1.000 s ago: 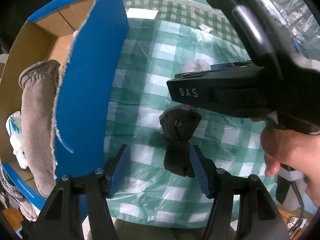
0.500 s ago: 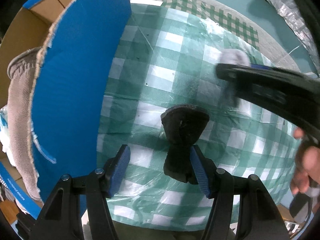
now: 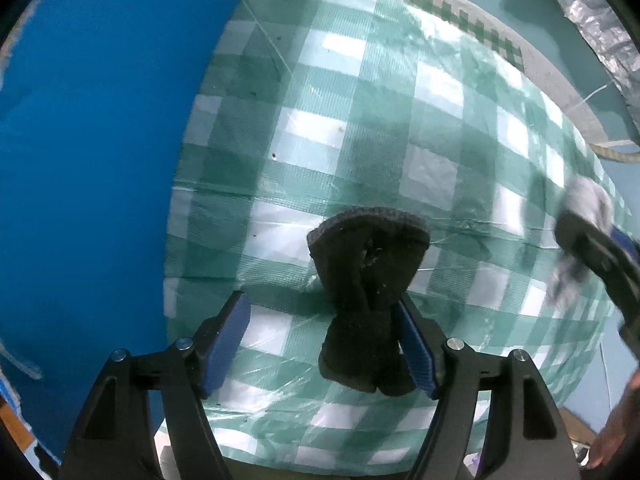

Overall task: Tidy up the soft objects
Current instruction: 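Grasp the black sock with the left gripper while the right holds the grey sock, then carry the black sock with the left gripper while the right carries the grey sock to the box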

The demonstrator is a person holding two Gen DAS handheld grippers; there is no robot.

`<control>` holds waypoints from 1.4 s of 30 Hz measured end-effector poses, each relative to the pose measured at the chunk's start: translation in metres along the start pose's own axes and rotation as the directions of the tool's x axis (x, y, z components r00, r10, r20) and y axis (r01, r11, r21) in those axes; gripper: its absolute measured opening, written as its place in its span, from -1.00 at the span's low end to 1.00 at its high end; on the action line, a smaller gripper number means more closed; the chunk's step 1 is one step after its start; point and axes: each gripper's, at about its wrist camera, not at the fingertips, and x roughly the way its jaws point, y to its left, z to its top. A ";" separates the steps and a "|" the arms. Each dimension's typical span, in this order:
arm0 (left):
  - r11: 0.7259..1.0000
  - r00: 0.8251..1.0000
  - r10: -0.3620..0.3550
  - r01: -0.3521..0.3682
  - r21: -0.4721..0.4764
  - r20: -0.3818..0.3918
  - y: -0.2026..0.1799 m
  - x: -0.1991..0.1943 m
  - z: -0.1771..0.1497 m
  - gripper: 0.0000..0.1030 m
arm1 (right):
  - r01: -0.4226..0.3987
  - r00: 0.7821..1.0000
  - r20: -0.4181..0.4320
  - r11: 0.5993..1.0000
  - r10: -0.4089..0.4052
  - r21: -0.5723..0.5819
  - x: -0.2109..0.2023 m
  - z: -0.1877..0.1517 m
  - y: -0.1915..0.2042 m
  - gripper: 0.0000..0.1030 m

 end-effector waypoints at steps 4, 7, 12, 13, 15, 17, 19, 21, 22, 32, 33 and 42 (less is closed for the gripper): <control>1.000 1.000 -0.001 0.001 0.002 0.006 -0.004 0.007 0.006 0.43 | 0.014 1.000 0.018 1.000 -0.014 0.009 -0.013 -0.014 -0.003 -0.19; 1.000 1.000 0.000 0.000 0.017 0.019 -0.006 0.006 0.006 0.19 | 0.023 0.999 0.033 1.000 -0.023 0.006 -0.021 -0.024 -0.004 -0.19; 0.998 0.999 -0.027 0.025 0.049 0.039 -0.012 0.000 0.004 -0.41 | 0.029 0.998 0.052 1.000 -0.029 0.001 -0.035 -0.039 -0.002 -0.19; 0.998 0.999 -0.030 0.028 0.058 0.040 -0.013 -0.002 0.004 -0.43 | 0.029 0.998 0.056 1.000 -0.029 0.002 -0.038 -0.042 -0.001 -0.19; 0.997 0.998 -0.023 0.019 0.071 0.060 -0.014 -0.007 0.002 -0.47 | 0.029 0.997 0.065 1.000 -0.029 0.005 -0.043 -0.046 0.000 -0.19; 0.995 0.997 -0.031 0.024 0.093 0.077 -0.017 -0.013 -0.002 -0.47 | 0.030 0.997 0.074 1.000 -0.030 0.011 -0.049 -0.050 -0.001 -0.19; 0.993 0.995 -0.035 0.025 0.112 0.088 -0.018 -0.021 -0.006 -0.47 | 0.028 0.996 0.081 0.999 -0.029 0.019 -0.055 -0.053 -0.001 -0.19; 0.991 0.993 -0.032 0.017 0.133 0.113 -0.017 -0.032 -0.011 -0.47 | 0.029 0.996 0.087 0.999 -0.032 0.031 -0.061 -0.055 -0.003 -0.19; 0.990 0.992 -0.027 0.010 0.138 0.124 -0.015 -0.037 -0.011 -0.47 | 0.029 0.996 0.087 0.999 -0.032 0.036 -0.063 -0.056 -0.003 -0.19; 0.981 0.979 -0.008 -0.033 0.192 0.205 -0.003 -0.090 -0.033 -0.47 | 0.037 0.992 0.121 0.998 -0.042 0.044 -0.093 -0.060 0.008 -0.19; 0.979 0.977 -0.003 -0.040 0.199 0.215 -0.001 -0.097 -0.036 -0.47 | 0.037 0.991 0.126 0.998 -0.042 0.041 -0.096 -0.060 0.011 -0.19; 0.980 0.961 0.002 -0.058 0.193 0.276 0.023 -0.140 -0.054 -0.47 | 0.021 0.987 0.162 1.000 -0.021 0.001 -0.117 -0.054 0.042 -0.19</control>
